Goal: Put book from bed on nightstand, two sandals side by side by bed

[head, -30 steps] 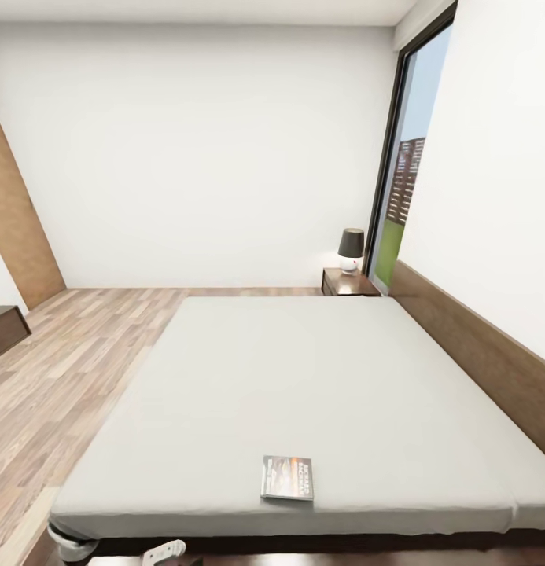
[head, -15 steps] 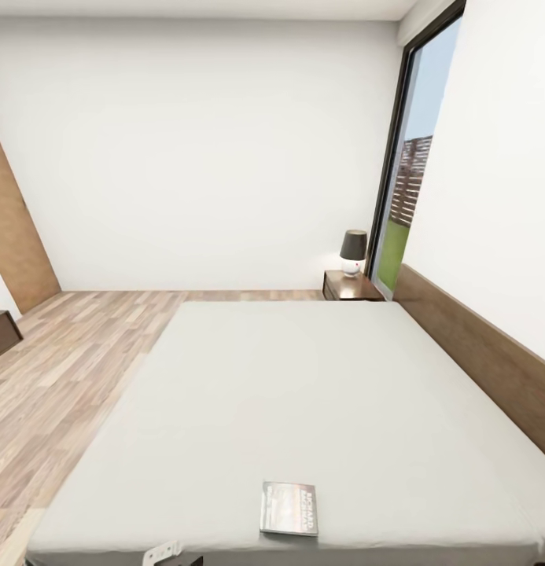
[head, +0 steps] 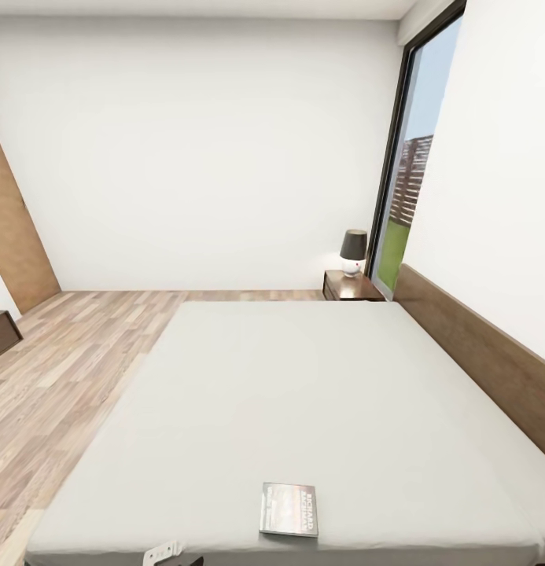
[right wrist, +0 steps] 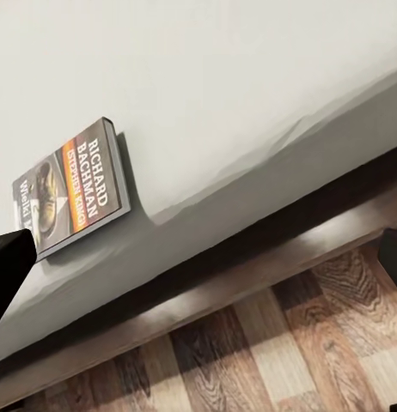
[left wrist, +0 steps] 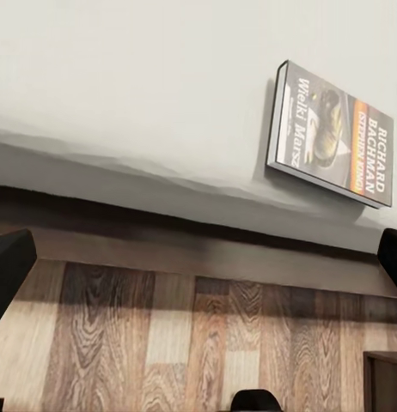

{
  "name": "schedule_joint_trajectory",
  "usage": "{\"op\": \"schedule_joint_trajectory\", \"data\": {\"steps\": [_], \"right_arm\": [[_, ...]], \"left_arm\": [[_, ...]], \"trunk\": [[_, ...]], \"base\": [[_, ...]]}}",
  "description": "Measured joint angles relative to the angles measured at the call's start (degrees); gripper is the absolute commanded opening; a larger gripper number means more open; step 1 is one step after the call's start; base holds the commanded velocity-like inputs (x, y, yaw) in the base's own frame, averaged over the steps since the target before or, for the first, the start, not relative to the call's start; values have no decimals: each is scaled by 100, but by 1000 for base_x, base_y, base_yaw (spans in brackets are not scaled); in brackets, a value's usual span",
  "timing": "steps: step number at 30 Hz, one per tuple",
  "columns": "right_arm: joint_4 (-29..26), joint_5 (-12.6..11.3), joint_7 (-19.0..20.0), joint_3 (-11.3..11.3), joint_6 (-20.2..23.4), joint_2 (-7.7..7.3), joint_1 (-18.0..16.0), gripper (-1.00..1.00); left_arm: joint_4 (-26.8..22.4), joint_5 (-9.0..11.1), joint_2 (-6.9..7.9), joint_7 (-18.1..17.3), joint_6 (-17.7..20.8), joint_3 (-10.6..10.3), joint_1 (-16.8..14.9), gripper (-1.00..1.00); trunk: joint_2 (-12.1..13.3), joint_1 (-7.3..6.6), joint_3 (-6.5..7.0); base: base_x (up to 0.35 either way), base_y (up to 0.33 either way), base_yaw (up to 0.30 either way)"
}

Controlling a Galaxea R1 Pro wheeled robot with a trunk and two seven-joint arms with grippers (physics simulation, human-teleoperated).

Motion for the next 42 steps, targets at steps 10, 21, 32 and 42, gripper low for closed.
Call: {"op": "schedule_joint_trajectory", "data": {"steps": [10,21,32,42], "right_arm": [[0,0,-8,0,0,-2,0,100],[0,0,-9,0,0,-1,0,100],[0,0,-9,0,0,-2,0,100],[0,0,-7,0,0,-2,0,100]], "left_arm": [[0,0,1,0,0,0,0,100],[0,0,2,0,0,-1,0,100],[0,0,-1,0,0,-1,0,100],[0,0,1,0,0,0,0,100]], "trunk": [[0,0,-74],[0,0,-172],[0,0,-270],[-1,0,-359]], "base": [[0,0,0],[15,0,0],[133,0,0],[6,0,0]]}}
